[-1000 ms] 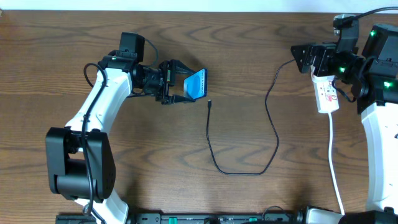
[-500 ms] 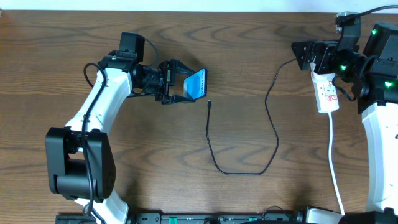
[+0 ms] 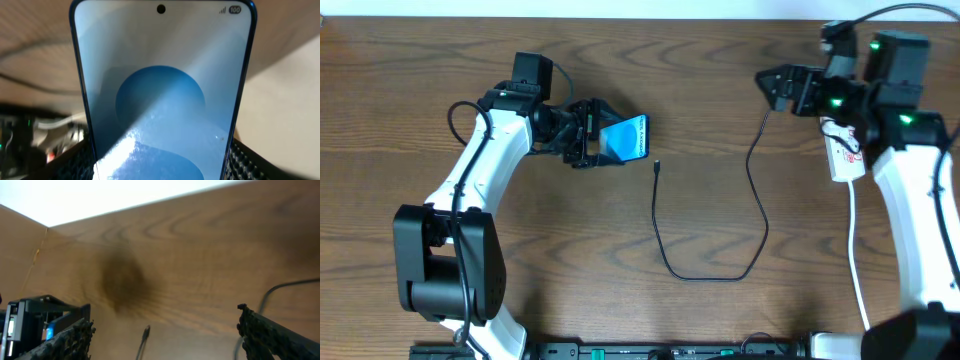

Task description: Plug charger to phone and switch on socket

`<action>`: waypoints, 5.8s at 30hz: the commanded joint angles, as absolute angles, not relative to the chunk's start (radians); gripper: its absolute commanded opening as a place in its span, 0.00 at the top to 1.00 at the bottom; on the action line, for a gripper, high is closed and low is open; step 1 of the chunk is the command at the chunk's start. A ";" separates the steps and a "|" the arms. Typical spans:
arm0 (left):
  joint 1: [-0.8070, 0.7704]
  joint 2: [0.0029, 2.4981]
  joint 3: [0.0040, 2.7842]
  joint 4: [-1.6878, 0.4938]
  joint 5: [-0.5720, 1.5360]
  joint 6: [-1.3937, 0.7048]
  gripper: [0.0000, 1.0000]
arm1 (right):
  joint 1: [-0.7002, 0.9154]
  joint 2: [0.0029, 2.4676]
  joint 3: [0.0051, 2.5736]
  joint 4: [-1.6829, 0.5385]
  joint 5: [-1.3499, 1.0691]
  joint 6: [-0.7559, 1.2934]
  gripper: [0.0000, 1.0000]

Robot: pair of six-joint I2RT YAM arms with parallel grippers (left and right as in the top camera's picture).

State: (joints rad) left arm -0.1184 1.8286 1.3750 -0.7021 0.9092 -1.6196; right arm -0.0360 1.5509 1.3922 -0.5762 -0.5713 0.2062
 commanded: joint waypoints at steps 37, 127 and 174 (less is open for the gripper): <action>-0.114 1.796 1.398 -0.883 0.197 -1.613 0.37 | 0.501 2.077 1.411 -0.064 -0.873 0.676 0.27; -0.114 1.796 1.398 -0.882 0.197 -1.614 0.06 | 0.605 2.189 1.411 0.128 -0.849 0.913 0.99; -0.114 1.796 1.398 -0.336 0.595 -1.171 0.09 | 0.307 2.189 1.411 0.477 -0.999 1.707 0.99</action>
State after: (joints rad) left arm -0.1158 1.8172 1.3781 -0.3656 0.5819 -1.1873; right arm 0.3172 2.1872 1.3994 0.4629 -0.9886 1.5311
